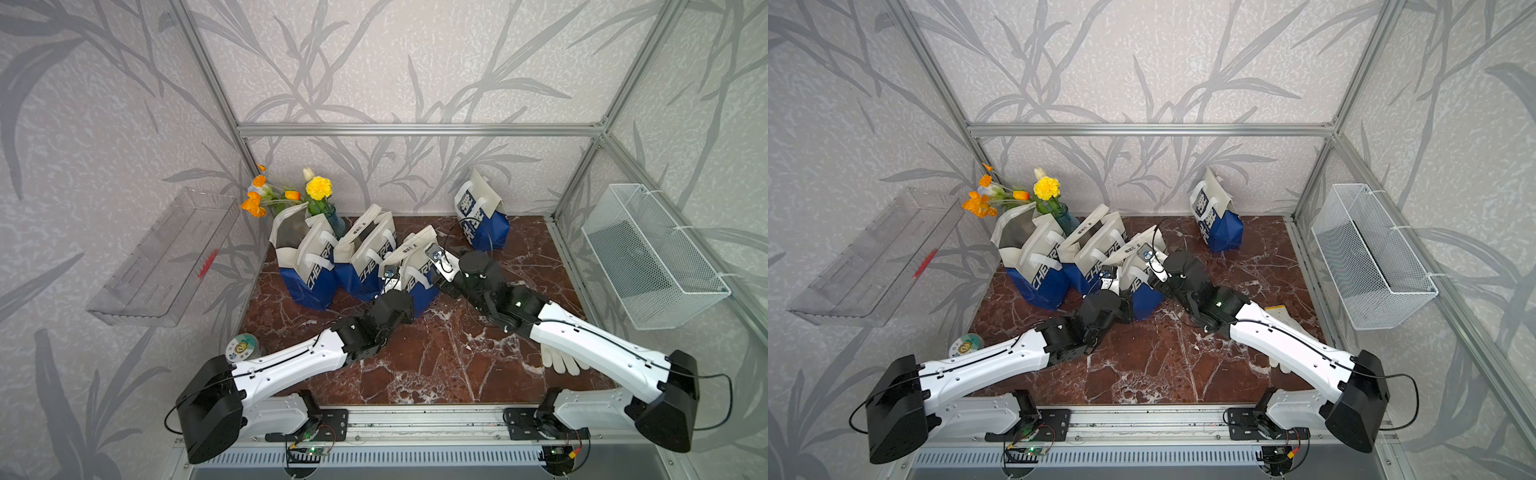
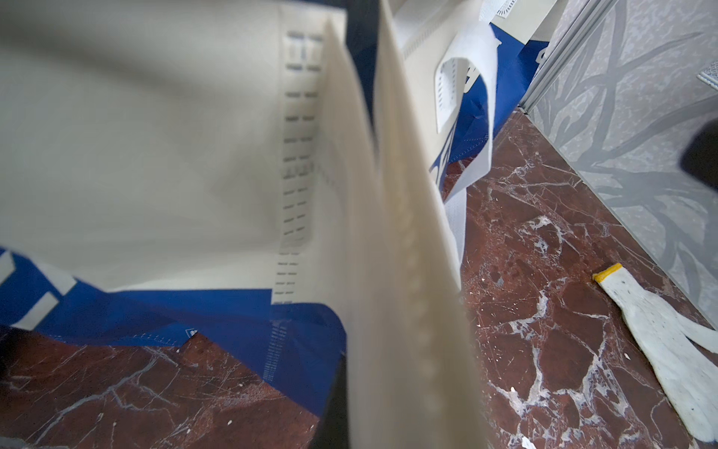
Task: Open the takeout bag
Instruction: Open the takeout bag at the center of the board.
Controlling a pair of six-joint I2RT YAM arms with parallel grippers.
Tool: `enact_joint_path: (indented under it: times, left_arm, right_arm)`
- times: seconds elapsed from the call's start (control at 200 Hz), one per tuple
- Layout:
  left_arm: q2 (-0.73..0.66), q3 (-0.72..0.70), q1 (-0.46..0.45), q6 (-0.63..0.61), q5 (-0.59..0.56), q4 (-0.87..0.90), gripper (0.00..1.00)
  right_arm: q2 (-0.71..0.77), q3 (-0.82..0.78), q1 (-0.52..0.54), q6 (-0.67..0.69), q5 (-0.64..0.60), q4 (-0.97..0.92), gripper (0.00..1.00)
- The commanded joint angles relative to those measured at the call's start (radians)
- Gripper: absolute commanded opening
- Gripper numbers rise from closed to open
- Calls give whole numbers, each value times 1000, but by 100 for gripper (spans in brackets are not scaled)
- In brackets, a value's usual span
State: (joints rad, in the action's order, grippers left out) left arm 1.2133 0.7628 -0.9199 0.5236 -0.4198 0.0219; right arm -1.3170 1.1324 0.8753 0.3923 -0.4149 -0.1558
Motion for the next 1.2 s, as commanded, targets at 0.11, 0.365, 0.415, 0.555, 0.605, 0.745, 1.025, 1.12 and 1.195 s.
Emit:
enact_joint_path:
  times: [0.11,0.365,0.415,0.555,0.605,0.745,1.025,1.12,1.195]
  left_arm:
    - [-17,22,6,-23,-3,-28,0]
    - [-18,17,6,-26,-6,-30,0]
    - [-20,13,6,-25,-6,-29,0]
    - [-33,-4,6,-26,-12,-44,0]
    - [-40,-8,6,-28,-17,-46,0]
    - [-55,-14,7,-33,-22,-43,0]
    - [-68,-32,12,-34,-15,-54,0]
    - [-69,-46,16,-30,-5,-72,0]
    - [-72,-55,19,-32,3,-78,0]
  right_arm:
    - [-119,69,31,110,-28,128,73]
    - [-189,114,34,174,-72,221,71]
    - [-198,117,34,187,-79,243,70]
    - [-229,143,32,216,-86,262,69]
    - [-243,156,32,223,-87,257,68]
    - [-280,176,25,225,-91,264,66]
    - [-339,201,7,242,-99,368,46]
    - [-347,204,8,256,-89,415,33]
    - [-350,207,7,266,-81,427,21]
